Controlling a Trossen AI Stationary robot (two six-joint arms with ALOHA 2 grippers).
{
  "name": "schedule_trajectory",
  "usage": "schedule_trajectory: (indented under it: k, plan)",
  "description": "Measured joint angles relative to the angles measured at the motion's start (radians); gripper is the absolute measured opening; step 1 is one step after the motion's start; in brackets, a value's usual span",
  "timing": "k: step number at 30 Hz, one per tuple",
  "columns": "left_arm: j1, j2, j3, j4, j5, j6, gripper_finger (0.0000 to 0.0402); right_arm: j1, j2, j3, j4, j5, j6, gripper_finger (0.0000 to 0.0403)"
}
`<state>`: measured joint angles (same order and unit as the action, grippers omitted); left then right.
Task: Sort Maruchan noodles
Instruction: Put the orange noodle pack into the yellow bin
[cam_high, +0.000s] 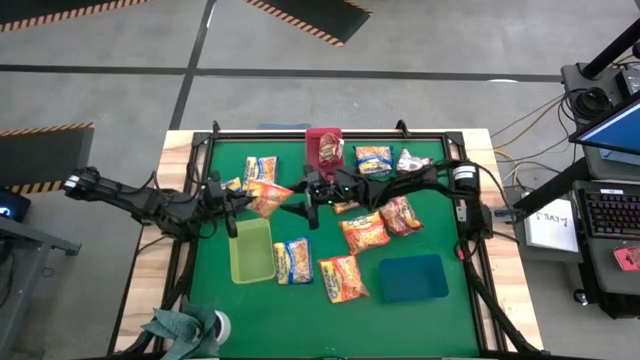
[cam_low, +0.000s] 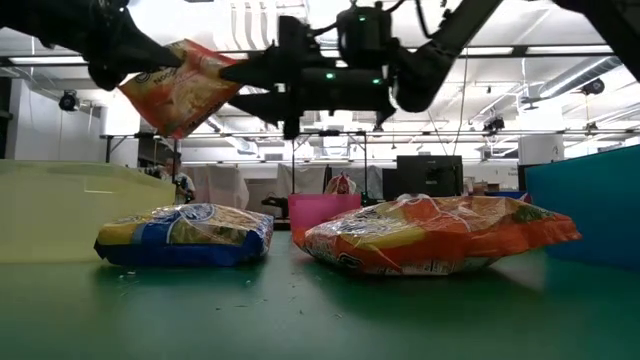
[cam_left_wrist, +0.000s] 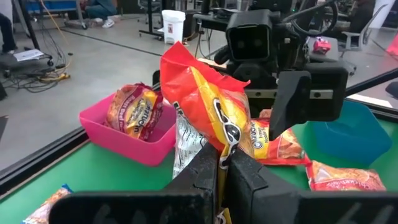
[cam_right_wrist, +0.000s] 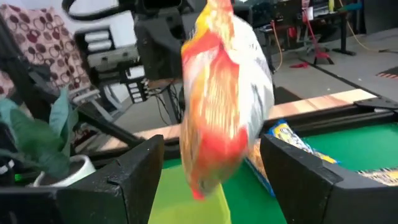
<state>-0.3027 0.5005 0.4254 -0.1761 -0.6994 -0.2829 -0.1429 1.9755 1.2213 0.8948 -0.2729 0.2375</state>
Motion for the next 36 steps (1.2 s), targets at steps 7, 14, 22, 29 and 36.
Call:
schedule_trajectory:
  k: [7, 14, 22, 29, 36]
  plan:
    - [0.000, -0.002, -0.010, -0.010, 0.001, -0.019, 0.0000, 0.001, 0.084, 0.114, -0.004, 0.000, 0.006, 0.0227]
    - [0.000, -0.006, 0.029, -0.121, 0.011, -0.047, 0.0000, 0.001, 0.133, 0.172, -0.006, -0.024, 0.001, 0.0112]
    - [0.000, -0.014, 0.145, -0.360, 0.035, -0.136, 0.0033, 0.001, 0.136, 0.177, -0.007, -0.045, -0.029, 0.0035]
    - [0.000, -0.012, 0.279, -0.511, 0.055, -0.138, 0.0099, 0.013, 0.136, 0.177, -0.030, -0.045, -0.095, 0.0052]
    - [0.000, -0.012, 0.442, -0.579, 0.007, -0.121, 0.0131, 0.053, 0.139, 0.176, -0.039, -0.045, -0.214, 0.0034]
